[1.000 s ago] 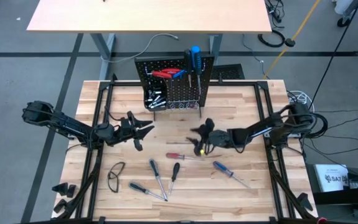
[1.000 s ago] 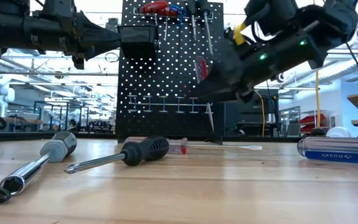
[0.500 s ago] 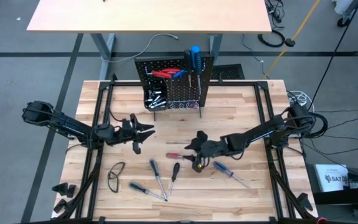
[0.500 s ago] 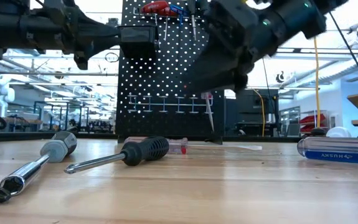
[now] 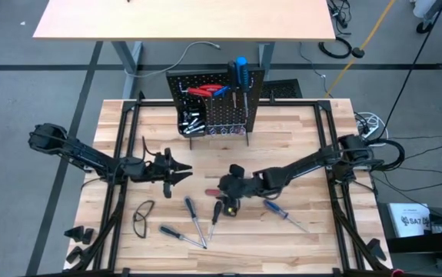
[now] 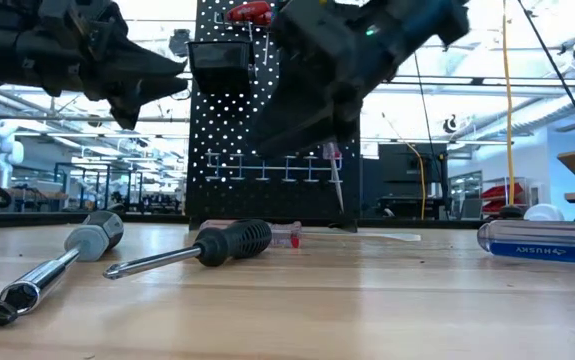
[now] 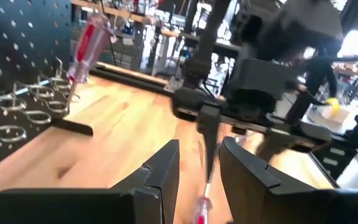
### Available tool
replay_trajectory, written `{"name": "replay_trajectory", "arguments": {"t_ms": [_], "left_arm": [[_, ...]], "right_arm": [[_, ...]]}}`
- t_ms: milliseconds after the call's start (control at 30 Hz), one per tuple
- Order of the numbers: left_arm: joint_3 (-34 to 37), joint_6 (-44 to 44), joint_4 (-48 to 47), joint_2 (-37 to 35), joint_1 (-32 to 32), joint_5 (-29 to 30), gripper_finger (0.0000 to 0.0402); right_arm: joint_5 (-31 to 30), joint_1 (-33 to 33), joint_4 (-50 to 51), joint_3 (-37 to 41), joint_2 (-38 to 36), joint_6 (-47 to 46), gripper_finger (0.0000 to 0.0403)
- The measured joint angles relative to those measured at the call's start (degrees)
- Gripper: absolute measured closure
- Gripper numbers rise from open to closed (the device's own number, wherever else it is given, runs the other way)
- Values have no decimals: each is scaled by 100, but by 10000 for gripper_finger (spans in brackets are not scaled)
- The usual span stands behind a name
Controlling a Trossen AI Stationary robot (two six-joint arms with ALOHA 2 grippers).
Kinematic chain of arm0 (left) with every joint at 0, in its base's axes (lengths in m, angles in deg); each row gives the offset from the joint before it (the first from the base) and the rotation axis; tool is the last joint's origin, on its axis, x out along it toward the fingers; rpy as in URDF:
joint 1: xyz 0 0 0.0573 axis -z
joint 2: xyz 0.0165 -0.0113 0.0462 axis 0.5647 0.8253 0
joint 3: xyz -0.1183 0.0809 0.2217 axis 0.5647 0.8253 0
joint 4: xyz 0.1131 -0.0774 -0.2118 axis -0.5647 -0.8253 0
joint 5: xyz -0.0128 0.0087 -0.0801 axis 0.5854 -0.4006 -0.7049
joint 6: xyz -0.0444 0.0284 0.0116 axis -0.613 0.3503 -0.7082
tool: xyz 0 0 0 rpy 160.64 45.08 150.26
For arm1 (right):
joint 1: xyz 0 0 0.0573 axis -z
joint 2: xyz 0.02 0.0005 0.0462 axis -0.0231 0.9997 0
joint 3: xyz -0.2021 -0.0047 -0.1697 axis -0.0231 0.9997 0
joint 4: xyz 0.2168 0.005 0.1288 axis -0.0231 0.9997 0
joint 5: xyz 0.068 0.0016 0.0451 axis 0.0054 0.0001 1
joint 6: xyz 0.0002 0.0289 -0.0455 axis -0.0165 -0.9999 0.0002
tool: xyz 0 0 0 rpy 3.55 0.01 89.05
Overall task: Hang tools onto peg board
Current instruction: Hang the red screwdriver on the pegboard
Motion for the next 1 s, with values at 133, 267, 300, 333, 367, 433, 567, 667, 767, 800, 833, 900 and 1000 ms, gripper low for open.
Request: {"name": "replay_trajectory", "arguments": {"t_ms": [133, 267, 300, 333, 367, 433, 567, 667, 767, 800, 833, 900, 1000], "left_arm": [[0, -2, -44, 0, 154, 0, 285], [0, -7, -41, 0, 279, 2, 285], [0, -13, -43, 0, 313, 2, 285], [0, -16, -46, 0, 343, 2, 285], [0, -16, -44, 0, 363, 2, 285], [0, -14, -75, 0, 404, 2, 285], [0, 6, -135, 0, 413, 4, 285], [0, 6, -129, 0, 413, 8, 285], [0, 6, -127, 0, 411, 32, 285], [-2, 6, -128, 0, 411, 38, 285], [-2, 4, -139, 2, 411, 46, 285], [-2, 6, -120, 0, 411, 48, 285], [-2, 6, -122, 0, 411, 50, 285]], "right_arm": [[377, 175, 576, -460, 315, -140, 202], [427, 296, 938, -801, 638, -154, 202], [431, 315, 997, -853, 692, -156, 202], [446, 320, 1043, -888, 748, -157, 202], [467, 325, 1058, -913, 809, -161, 202], [497, 323, 1079, -926, 885, -228, 202], [513, 314, 1194, -928, 982, -327, 202], [489, 318, 1318, -928, 1084, -371, 202], [281, 318, 1509, -928, 1202, -373, 206], [183, 315, 1526, -934, 1238, -368, 209], [106, 304, 1602, -941, 1240, -361, 215], [34, 283, 1677, -958, 1322, -371, 230], [25, 233, 1780, -960, 1360, -317, 264]]}}
